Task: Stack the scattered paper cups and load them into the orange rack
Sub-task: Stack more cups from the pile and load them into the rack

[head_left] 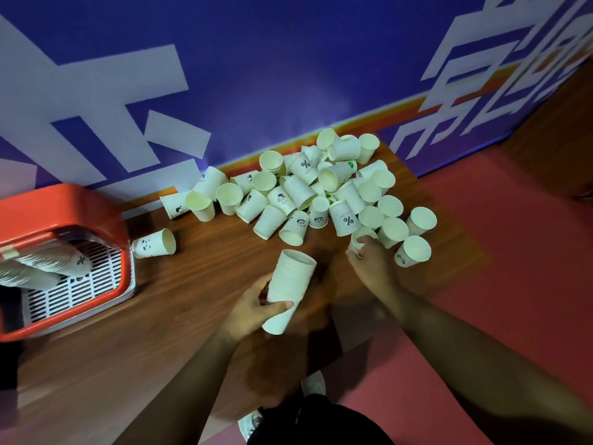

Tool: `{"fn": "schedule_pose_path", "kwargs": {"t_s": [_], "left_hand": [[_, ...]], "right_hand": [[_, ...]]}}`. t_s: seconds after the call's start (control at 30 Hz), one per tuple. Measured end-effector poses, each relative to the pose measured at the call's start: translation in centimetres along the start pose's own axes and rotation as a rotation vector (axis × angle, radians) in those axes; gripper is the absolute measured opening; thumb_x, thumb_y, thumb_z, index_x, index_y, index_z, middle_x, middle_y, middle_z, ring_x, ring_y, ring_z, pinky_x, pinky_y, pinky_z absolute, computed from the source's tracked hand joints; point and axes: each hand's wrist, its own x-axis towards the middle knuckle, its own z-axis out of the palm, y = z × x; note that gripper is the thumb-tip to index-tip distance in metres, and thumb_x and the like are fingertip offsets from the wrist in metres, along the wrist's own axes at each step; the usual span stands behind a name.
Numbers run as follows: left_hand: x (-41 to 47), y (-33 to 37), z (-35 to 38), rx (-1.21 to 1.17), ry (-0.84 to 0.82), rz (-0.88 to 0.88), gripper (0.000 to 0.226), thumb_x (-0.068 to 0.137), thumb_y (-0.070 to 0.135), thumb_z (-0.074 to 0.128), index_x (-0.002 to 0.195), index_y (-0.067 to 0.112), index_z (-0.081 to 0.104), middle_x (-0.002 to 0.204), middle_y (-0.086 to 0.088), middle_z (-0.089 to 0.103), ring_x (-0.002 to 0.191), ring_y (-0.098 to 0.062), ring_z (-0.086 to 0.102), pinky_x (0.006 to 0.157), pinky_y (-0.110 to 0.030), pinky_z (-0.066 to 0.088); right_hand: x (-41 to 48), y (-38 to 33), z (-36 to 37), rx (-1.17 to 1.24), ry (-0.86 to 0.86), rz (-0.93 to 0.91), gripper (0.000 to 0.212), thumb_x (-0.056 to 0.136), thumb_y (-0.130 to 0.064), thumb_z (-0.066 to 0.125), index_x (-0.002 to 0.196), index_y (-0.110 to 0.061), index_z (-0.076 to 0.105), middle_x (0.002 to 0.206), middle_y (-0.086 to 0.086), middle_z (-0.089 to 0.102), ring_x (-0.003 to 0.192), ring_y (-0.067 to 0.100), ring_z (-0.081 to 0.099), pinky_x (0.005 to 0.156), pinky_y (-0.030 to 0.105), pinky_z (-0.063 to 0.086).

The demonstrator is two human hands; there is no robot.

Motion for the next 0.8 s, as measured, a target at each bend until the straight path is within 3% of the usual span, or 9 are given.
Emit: {"fn": "schedule_pose_path", "kwargs": {"t_s": [0.2,0.33,0.47,0.57,0.67,0.8], "left_hand": [[1.2,1.1,1.5,-0.028,0.059,-0.015,0.076,0.069,0.053,0.082,0.137,0.039,0.052,0.125,0.017,0.067,0.116,-0.007,0.063,0.098,-0.033,0.051],[1.5,1.0,2.0,-0.036,0.123,-0.041,0.078,0.065,0.050,0.083,0.136,0.037,0.054,0.123,0.015,0.069,0.113,-0.006,0.064,0.099,-0.035,0.052],[1.7,1.0,2.8,-0.040,0.177,-0.057,0.070,0.064,0.050,0.082,0.129,0.041,0.057,0.120,0.014,0.070,0.109,-0.005,0.065,0.094,-0.031,0.053],[2.0,1.1,3.4,-0.028,0.198,-0.071,0.071,0.067,0.045,0.085,0.132,0.035,0.058,0.121,0.011,0.069,0.109,-0.007,0.066,0.090,-0.027,0.054],[2.4,1.1,3.9,-0.012,0.222,-0.097,0.063,0.076,0.030,0.086,0.132,0.031,0.058,0.120,0.010,0.070,0.107,-0.006,0.066,0.084,-0.021,0.053],[2.7,0.7,4.1,0.040,0.247,-0.125,0.059,0.075,0.028,0.086,0.128,0.030,0.061,0.116,0.012,0.070,0.106,-0.006,0.065,0.082,-0.018,0.051]], "right_hand": [[4.2,3.4,0.2,-0.263,-0.072,-0.066,0.032,0.090,-0.027,0.061,0.116,-0.009,0.060,0.114,0.012,0.067,0.107,0.032,0.063,0.084,0.037,0.051],[5.3,5.1,0.6,-0.428,-0.151,-0.118,0.018,0.091,-0.022,0.055,0.097,-0.010,0.067,0.104,0.008,0.067,0.095,0.028,0.065,0.074,0.034,0.052],[5.0,6.4,0.4,-0.544,-0.181,-0.188,0.020,0.093,-0.024,0.052,0.099,-0.013,0.067,0.105,0.006,0.062,0.093,0.028,0.065,0.071,0.036,0.054],[5.2,6.9,0.1,-0.601,-0.204,-0.234,0.022,0.095,-0.025,0.050,0.102,-0.014,0.067,0.109,0.005,0.060,0.094,0.028,0.065,0.071,0.034,0.051],[5.1,6.6,0.1,-0.440,-0.227,-0.288,0.021,0.090,-0.026,0.055,0.097,-0.013,0.070,0.105,0.005,0.059,0.093,0.027,0.063,0.072,0.034,0.049],[5.1,5.1,-0.5,-0.020,-0.178,-0.256,0.011,0.079,-0.017,0.068,0.086,-0.010,0.073,0.095,0.006,0.058,0.083,0.022,0.061,0.072,0.029,0.046]]}}
